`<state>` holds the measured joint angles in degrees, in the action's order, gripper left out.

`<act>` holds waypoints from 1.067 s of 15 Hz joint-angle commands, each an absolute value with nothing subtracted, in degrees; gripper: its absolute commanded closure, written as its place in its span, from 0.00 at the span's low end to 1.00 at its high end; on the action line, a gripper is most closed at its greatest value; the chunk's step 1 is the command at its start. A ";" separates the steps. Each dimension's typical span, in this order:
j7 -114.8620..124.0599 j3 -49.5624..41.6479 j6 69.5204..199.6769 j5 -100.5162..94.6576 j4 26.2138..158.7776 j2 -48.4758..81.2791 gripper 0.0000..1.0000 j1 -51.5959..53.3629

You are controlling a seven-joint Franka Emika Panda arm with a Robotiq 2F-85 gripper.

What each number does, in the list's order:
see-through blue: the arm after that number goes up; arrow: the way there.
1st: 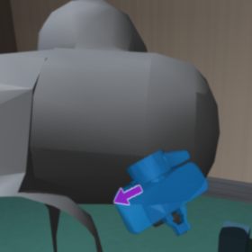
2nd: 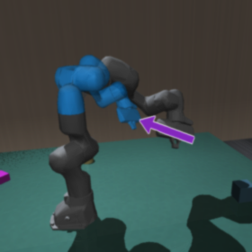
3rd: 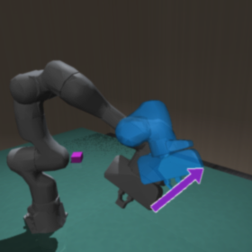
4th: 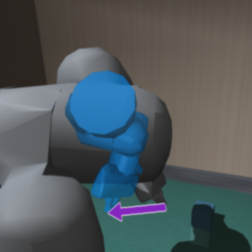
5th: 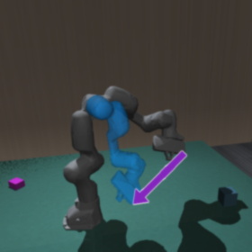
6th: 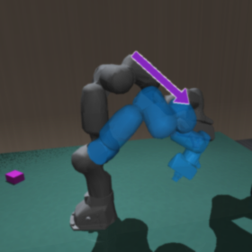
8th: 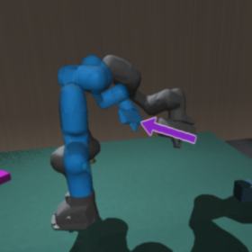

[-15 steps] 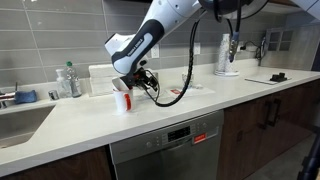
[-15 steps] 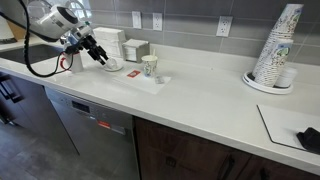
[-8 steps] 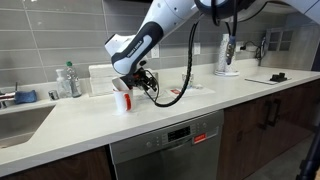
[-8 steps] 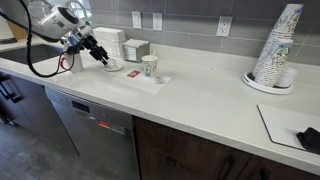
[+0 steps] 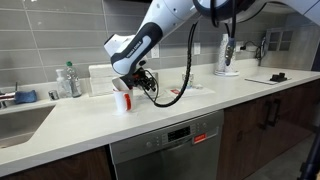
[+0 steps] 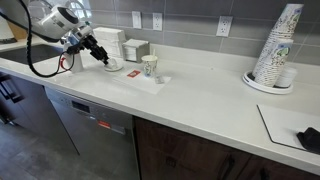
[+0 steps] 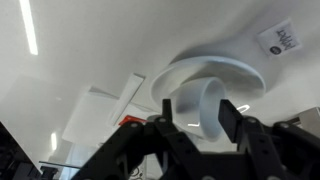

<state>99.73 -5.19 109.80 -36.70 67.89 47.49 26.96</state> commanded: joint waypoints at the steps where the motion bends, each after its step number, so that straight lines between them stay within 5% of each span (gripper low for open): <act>1: 100.94 -6.07 108.19 -37.48 66.56 48.63 0.51 27.91; 16: 100.67 -6.40 106.68 -37.00 66.19 48.57 0.68 28.45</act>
